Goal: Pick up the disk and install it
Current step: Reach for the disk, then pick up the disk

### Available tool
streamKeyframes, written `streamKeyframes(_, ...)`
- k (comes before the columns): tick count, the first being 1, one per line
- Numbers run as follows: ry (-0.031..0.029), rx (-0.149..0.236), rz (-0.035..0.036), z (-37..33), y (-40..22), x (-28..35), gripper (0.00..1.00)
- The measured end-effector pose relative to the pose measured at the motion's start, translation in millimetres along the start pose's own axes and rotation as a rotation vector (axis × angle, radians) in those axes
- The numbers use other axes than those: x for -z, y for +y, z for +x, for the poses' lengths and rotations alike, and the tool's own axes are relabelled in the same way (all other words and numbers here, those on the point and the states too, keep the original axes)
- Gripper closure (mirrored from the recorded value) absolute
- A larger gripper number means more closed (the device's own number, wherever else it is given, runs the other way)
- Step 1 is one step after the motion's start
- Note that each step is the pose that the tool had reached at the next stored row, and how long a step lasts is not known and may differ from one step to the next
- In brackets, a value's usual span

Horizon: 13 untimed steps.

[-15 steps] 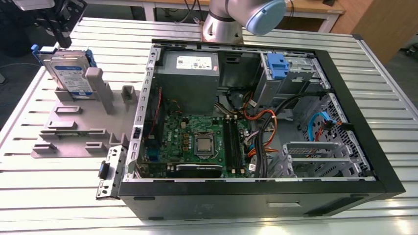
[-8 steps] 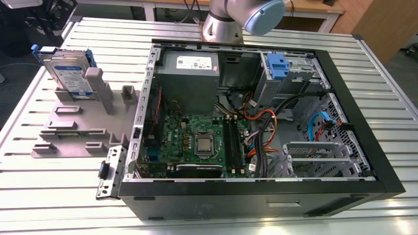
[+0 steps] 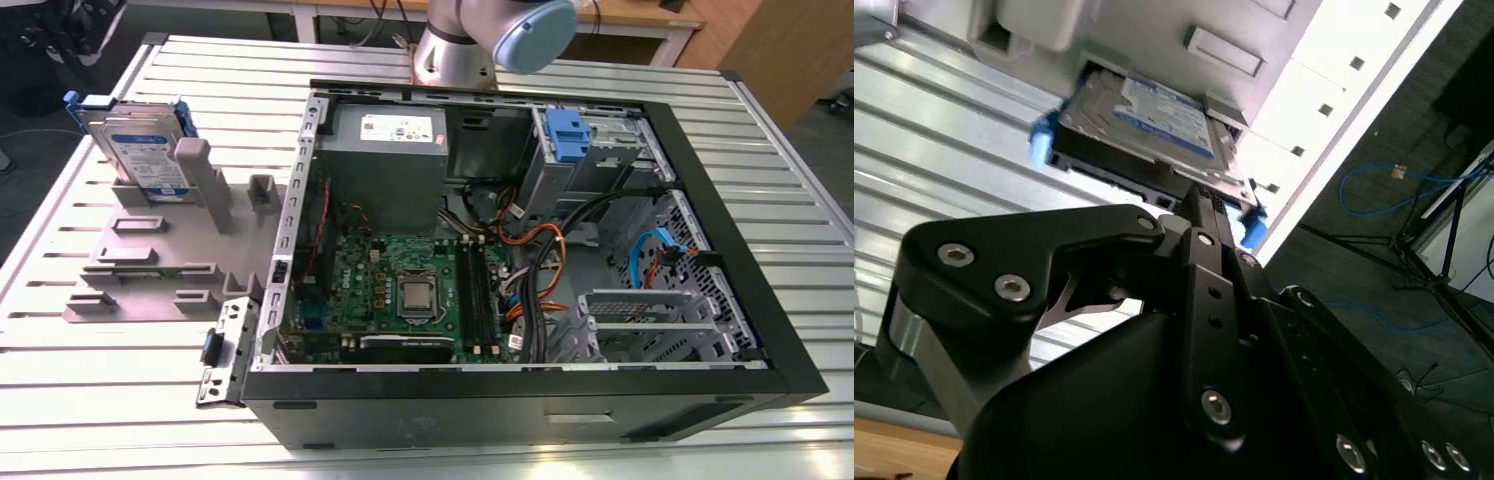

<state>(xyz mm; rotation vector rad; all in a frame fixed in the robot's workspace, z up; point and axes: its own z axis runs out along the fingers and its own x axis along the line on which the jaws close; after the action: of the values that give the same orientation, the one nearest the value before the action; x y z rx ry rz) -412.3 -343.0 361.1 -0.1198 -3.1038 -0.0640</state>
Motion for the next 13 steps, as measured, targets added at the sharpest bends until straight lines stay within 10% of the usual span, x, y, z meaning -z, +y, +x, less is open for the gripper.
streamKeyframes(5, 0.0, 0.0, 0.0, 16.0, 5.8, -5.9, 0.89)
streamKeyframes(13, 0.0, 0.0, 0.0001, 17.0, 5.7, -7.4, 0.89)
